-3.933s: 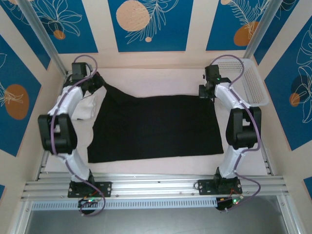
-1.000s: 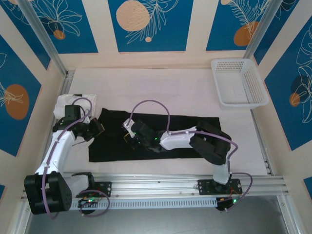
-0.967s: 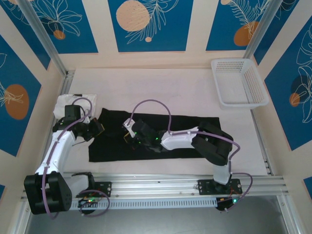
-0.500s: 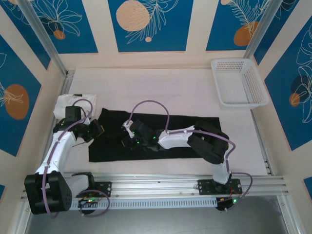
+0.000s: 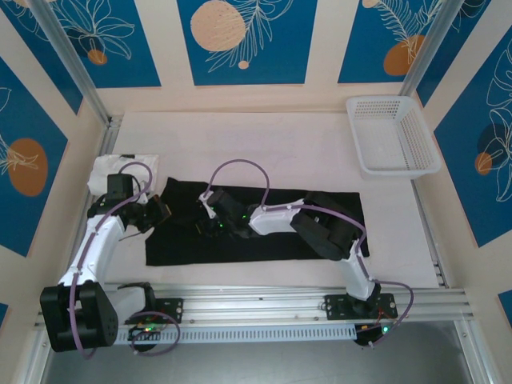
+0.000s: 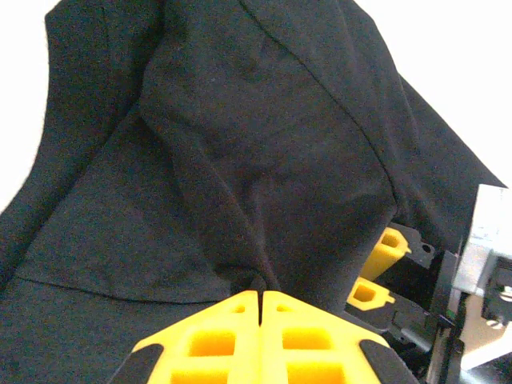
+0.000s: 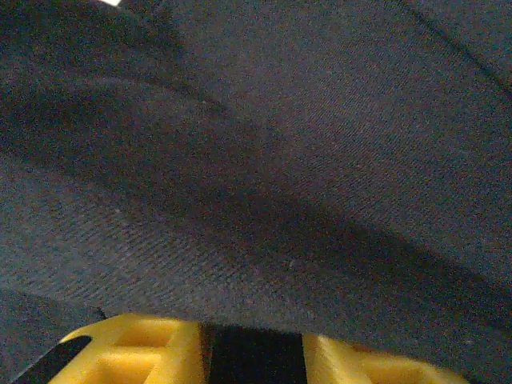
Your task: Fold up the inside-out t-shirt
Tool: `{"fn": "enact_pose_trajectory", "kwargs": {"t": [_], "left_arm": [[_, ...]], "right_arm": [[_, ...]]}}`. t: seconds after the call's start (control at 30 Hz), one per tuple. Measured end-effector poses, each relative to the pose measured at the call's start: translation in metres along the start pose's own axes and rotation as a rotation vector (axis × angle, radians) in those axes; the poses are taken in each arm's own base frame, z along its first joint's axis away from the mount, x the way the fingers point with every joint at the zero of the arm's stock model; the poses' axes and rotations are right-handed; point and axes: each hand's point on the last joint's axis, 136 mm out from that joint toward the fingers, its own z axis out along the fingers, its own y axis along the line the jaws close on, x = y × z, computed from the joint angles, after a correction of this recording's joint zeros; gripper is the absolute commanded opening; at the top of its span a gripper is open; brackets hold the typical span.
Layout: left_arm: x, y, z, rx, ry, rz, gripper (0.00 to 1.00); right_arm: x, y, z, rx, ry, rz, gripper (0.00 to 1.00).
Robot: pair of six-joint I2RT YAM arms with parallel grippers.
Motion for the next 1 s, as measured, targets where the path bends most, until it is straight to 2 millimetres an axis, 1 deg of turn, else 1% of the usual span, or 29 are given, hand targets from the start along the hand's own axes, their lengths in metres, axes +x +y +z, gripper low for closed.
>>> {"fn": "enact_pose_trajectory", "kwargs": {"t": [0.13, 0.3, 0.43, 0.53, 0.67, 0.77, 0.87, 1.0], "left_arm": [[0.000, 0.000, 0.000, 0.000, 0.001, 0.000, 0.00], [0.000, 0.000, 0.000, 0.000, 0.001, 0.000, 0.00], [0.000, 0.000, 0.000, -0.001, 0.001, 0.000, 0.00], [0.001, 0.001, 0.001, -0.002, 0.003, -0.001, 0.00], [0.002, 0.003, 0.002, -0.010, 0.003, -0.003, 0.00], [0.002, 0.004, 0.002, -0.013, 0.003, -0.003, 0.00], [0.001, 0.005, 0.002, -0.018, 0.000, -0.002, 0.00], [0.001, 0.006, 0.002, -0.024, -0.002, 0.006, 0.00]], "right_arm": [[0.002, 0.000, 0.001, -0.001, 0.007, 0.000, 0.15], [0.003, 0.000, 0.001, -0.001, 0.010, 0.002, 0.03], [0.002, 0.001, -0.002, -0.005, 0.009, 0.005, 0.00], [-0.001, 0.005, -0.013, -0.018, 0.004, 0.005, 0.00], [-0.013, 0.015, -0.033, -0.048, -0.028, 0.005, 0.00], [-0.017, 0.019, -0.043, -0.063, -0.041, 0.012, 0.00], [-0.012, 0.020, -0.050, -0.075, -0.032, 0.024, 0.00], [0.003, 0.018, -0.060, -0.081, 0.002, 0.050, 0.00]]}}
